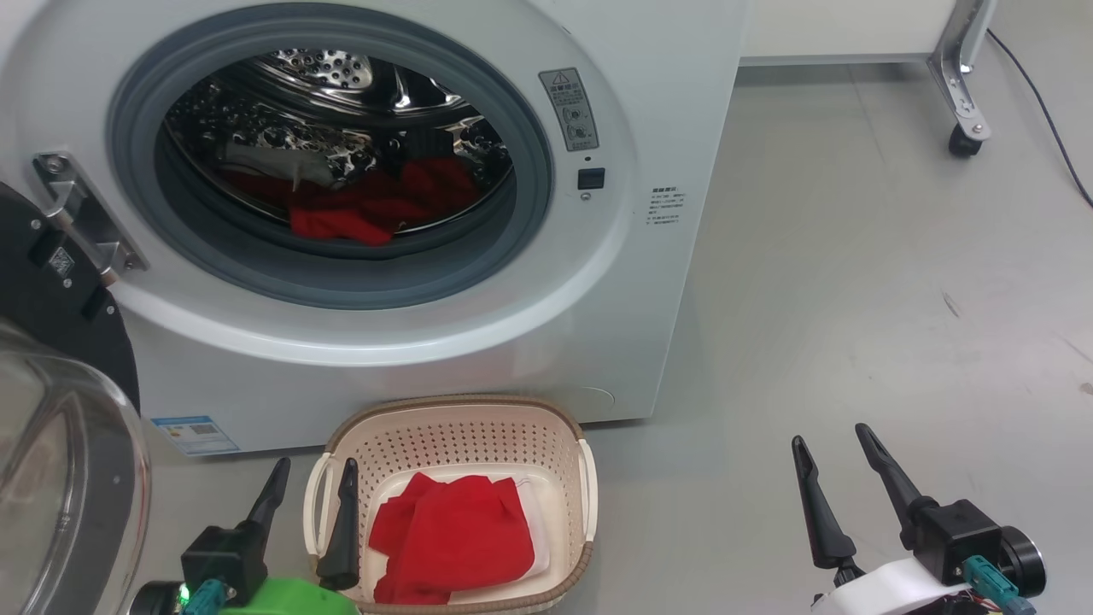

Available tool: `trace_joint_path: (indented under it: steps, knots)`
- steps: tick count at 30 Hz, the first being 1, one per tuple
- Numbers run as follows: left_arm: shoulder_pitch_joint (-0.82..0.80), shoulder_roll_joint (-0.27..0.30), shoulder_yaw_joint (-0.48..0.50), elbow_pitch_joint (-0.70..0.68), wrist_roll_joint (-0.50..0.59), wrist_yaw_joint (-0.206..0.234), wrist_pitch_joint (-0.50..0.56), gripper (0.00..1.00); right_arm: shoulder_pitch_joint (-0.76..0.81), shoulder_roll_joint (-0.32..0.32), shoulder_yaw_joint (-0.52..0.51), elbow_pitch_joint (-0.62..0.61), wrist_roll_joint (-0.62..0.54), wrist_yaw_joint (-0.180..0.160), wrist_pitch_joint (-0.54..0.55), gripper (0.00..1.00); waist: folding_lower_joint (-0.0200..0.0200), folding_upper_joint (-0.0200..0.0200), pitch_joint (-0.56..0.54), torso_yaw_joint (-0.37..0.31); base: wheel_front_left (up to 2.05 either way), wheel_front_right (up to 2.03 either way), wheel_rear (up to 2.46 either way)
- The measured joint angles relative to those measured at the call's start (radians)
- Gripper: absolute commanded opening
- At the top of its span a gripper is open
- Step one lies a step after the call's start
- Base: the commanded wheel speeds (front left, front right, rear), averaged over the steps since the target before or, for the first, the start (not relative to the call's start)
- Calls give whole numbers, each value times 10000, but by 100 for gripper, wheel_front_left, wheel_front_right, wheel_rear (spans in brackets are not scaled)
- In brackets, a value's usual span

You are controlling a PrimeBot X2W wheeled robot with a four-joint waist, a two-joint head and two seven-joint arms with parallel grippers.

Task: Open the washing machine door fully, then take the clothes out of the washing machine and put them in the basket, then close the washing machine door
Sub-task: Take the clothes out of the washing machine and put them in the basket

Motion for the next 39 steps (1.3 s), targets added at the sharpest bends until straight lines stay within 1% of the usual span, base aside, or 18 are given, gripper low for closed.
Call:
trace_joint_path:
  steps: [4, 10, 12, 15, 18, 26, 39]
  knots:
    - [-390, -2, -2, 251, -161, -96, 311, 100, -38, 2, 56, -127, 0, 4, 79, 100, 0, 0, 220, -245, 0, 0, 0]
    - [-1450, 2, 13, 828, -477, -253, 936, 100, -169, 12, 224, -286, 2, 10, 82, 100, 0, 0, 700, -672, 0, 0, 0]
    - [-1862, 21, 50, 1032, -608, -366, 1193, 100, -309, 17, 295, -359, 6, 13, 82, 100, 0, 0, 893, -828, 0, 0, 0]
    - [-2596, 163, 132, 1384, -683, -460, 1689, 100, -497, 27, 345, -418, 36, 98, 82, 100, 0, 0, 1200, -1069, 0, 0, 0]
    - [-3312, 357, 274, 1691, -742, -508, 2138, 100, -649, 42, 372, -439, 128, 100, 81, 100, 0, 0, 1527, -1317, 0, 0, 0]
    - [-5316, 1076, 587, 2249, -805, -598, 3580, 100, -1083, 98, 420, -552, 403, 100, 71, 100, 0, 0, 2492, -1949, 0, 0, 0]
    - [-8291, 2594, 1103, 2744, -838, -587, 5908, 100, -2004, 199, 663, -566, 984, 102, 54, 100, 1, 0, 4168, -2823, 0, 0, 0]
